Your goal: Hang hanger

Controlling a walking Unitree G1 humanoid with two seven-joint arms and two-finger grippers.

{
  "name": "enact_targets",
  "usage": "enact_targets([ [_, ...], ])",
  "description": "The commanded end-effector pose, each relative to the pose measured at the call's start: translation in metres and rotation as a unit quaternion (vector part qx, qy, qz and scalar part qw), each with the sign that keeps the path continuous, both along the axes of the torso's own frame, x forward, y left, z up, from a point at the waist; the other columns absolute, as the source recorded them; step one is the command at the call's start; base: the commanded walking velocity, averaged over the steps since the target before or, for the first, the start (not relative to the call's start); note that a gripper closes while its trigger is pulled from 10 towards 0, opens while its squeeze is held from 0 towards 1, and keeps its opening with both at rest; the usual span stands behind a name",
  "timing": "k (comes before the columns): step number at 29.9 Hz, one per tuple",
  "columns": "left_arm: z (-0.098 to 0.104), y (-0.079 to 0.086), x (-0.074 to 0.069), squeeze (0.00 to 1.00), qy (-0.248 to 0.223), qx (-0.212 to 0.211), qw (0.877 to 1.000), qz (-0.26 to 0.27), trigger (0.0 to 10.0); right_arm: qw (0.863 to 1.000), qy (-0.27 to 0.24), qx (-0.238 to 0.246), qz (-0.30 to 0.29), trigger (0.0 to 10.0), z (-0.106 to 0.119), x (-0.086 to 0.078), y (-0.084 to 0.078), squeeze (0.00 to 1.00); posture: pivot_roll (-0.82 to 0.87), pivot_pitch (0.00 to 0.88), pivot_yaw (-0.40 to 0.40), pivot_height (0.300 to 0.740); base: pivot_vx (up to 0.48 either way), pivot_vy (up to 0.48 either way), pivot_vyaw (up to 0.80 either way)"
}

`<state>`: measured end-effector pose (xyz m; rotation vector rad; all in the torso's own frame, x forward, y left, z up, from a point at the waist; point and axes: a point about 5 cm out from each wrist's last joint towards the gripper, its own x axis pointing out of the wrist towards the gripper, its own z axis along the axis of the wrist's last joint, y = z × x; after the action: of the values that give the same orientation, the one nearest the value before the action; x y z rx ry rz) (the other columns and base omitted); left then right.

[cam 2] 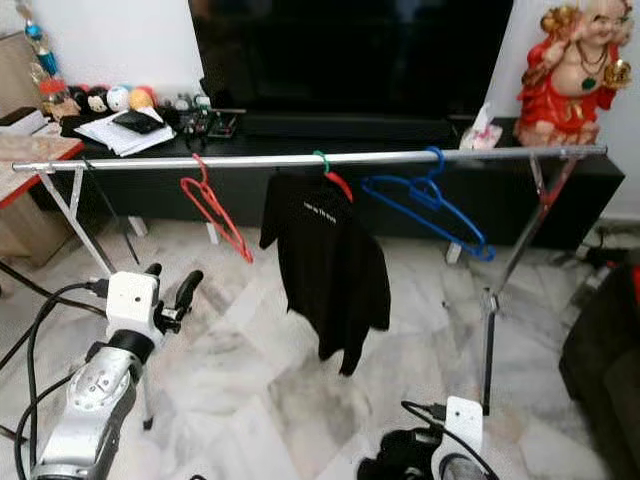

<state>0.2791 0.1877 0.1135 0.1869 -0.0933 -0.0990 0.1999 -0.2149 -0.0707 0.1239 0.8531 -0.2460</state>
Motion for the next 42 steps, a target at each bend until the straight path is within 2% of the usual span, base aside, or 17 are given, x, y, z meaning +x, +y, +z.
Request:
enact_targets([
  [1, 0.0009, 0.0016, 0.0002, 0.0, 0.004, -0.006, 1.0, 0.004, 10.0, 1.0, -0.009, -0.001, 0.003, 10.0, 0.0029, 0.0052, 0.0007, 0.0, -0.02, 0.0, -0.011, 0.74, 0.285, 0.0, 0.0],
  [13, 0.0018, 0.0011, -0.0001, 0.0, 0.007, -0.011, 1.0, 0.006, 10.0, 1.0, -0.01, -0.008, 0.026, 10.0, 0.0032, 0.0058, 0.0017, 0.0, -0.01, 0.0, -0.016, 0.74, 0.289, 0.0, 0.0],
  [18, 0.0016, 0.0008, -0.0002, 0.0, 0.01, -0.009, 1.0, 0.007, 10.0, 1.0, -0.005, -0.01, 0.029, 10.0, 0.0023, 0.0041, 0.0013, 0.0, -0.01, 0.0, -0.018, 0.74, 0.293, 0.0, 0.73],
  [42, 0.0025, -0.0019, -0.0034, 0.0, 0.016, -0.006, 1.0, -0.008, 10.0, 0.999, 0.001, -0.008, 0.036, 10.0, 0.0015, 0.0029, 0.0008, 0.0, -0.01, 0.0, -0.019, 0.74, 0.294, 0.0, 0.0],
])
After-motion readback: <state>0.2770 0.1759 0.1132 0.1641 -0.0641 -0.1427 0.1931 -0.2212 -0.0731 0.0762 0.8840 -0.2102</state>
